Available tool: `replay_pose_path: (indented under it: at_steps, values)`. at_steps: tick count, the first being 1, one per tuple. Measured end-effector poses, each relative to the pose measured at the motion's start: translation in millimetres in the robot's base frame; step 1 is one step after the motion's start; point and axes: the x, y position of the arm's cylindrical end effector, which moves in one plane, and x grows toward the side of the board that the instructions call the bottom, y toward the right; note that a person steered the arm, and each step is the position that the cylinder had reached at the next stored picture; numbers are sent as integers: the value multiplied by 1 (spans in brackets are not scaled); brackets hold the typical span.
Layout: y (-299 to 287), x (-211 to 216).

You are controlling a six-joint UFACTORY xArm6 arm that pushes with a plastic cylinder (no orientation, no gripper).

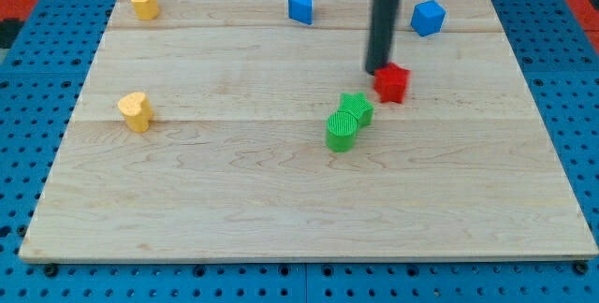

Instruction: Push the red star right a bit

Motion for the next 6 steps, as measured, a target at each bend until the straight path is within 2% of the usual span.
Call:
replay_pose_path:
  at_steps: [1,2,3,4,6]
  values:
    - [-36,-16]
    - [-69,-7]
    - [8,22]
    - [60,23]
    - [62,23]
